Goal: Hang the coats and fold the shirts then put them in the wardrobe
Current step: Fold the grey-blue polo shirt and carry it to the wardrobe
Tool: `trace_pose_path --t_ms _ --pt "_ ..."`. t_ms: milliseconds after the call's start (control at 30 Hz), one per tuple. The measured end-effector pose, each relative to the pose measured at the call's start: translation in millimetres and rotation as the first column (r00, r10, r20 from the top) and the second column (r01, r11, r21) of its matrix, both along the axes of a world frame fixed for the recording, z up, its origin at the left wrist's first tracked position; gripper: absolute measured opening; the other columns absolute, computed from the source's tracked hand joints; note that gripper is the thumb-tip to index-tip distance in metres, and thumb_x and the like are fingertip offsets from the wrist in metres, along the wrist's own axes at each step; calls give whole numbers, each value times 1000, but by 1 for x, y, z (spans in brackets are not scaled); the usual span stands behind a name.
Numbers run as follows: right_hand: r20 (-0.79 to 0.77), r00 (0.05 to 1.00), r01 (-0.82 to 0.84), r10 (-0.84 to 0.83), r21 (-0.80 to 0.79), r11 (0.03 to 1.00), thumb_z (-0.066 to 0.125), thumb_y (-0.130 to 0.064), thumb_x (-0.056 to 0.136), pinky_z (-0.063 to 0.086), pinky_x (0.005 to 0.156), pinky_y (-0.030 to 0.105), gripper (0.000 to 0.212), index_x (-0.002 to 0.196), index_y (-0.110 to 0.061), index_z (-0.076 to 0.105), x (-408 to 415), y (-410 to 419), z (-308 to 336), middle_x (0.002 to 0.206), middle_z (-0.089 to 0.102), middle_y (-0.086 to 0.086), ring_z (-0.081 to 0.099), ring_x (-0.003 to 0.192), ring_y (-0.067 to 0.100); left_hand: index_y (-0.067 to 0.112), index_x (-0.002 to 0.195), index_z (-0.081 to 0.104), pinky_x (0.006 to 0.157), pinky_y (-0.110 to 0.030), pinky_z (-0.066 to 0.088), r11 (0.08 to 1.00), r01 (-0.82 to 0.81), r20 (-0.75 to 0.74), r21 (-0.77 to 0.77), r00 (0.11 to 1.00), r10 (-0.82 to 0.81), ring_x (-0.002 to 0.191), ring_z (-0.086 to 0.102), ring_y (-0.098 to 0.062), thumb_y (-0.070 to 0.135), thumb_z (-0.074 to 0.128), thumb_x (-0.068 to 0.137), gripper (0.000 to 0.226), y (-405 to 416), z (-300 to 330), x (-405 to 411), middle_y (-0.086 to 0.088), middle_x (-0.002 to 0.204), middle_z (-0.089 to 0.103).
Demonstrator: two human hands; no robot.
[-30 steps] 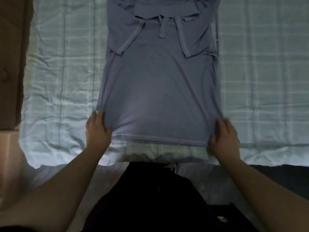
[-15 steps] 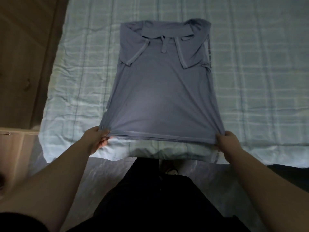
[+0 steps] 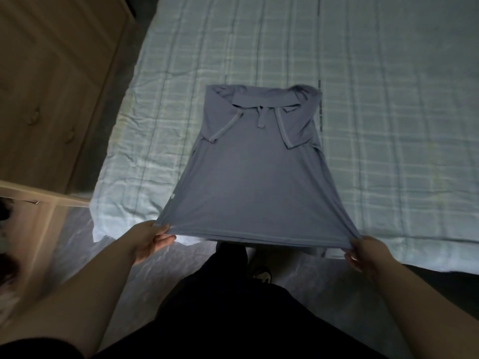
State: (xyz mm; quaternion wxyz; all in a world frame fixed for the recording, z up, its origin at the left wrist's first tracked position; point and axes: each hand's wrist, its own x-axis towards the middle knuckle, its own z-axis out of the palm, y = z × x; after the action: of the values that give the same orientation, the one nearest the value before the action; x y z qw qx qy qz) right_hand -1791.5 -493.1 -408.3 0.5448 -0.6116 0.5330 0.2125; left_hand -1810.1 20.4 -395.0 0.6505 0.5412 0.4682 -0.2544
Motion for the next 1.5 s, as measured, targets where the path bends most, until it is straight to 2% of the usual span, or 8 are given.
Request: trace_pose_path --t_ms 67,233,767,1033,1233,1300,1400,1500 --pt "20 996 84 -85 64 994 46 1 97 52 45 23 17 91 -9 58 13 7 12 82 58 13 57 68 21 -11 132 43 93 -41 55 999 -16 64 -29 998 18 46 62 -8 -7 45 98 35 -4 10 12 -1 54 63" --pt "161 955 225 -250 159 961 41 3 99 49 74 38 34 120 -24 48 72 19 41 95 59 15 61 78 22 24 137 43 92 -37 53 988 -109 180 -107 975 127 51 62 -7 -9 43 98 52 3 37 71 -2 63 64" --pt "294 862 356 -414 230 906 53 -13 100 56 61 24 12 93 -17 62 371 45 45 91 60 3 62 79 12 1 77 71 72 -34 62 953 -186 273 -238 929 249 83 74 -26 5 53 96 27 27 15 375 -16 85 72" --pt "318 832 389 -454 249 887 48 -11 102 57 53 21 15 92 -13 58 484 42 -50 93 62 7 70 54 9 1 93 59 95 -41 53 935 -217 205 -280 938 279 94 73 -29 17 44 101 23 13 -90 515 -21 94 73" --pt "352 851 259 -390 364 895 56 -28 96 60 80 28 13 98 -15 59 518 45 -123 107 64 2 67 108 15 4 97 59 102 -37 48 949 -241 214 -202 935 282 115 61 -27 11 45 100 16 3 -156 542 -14 106 64" --pt "402 863 156 -305 362 919 77 -49 73 54 95 30 56 114 -17 57 516 44 -130 122 60 2 59 123 16 6 111 57 94 -35 53 943 -277 263 -185 911 319 120 59 -26 8 49 99 15 -2 -158 539 -12 111 63" --pt "607 788 -5 -102 171 985 72 -38 79 55 90 27 75 142 -17 39 508 38 -138 121 58 4 67 104 10 17 144 35 94 -35 54 957 -291 434 -19 859 270 106 65 -20 0 54 95 55 -12 -154 528 -9 125 57" --pt "616 707 -136 347 -363 922 68 -30 87 48 105 40 55 138 -30 50 497 52 -142 131 61 3 62 116 15 14 145 37 102 -23 45 860 -44 569 508 768 -296 121 57 -15 -4 50 94 56 -25 -156 507 -6 138 52"
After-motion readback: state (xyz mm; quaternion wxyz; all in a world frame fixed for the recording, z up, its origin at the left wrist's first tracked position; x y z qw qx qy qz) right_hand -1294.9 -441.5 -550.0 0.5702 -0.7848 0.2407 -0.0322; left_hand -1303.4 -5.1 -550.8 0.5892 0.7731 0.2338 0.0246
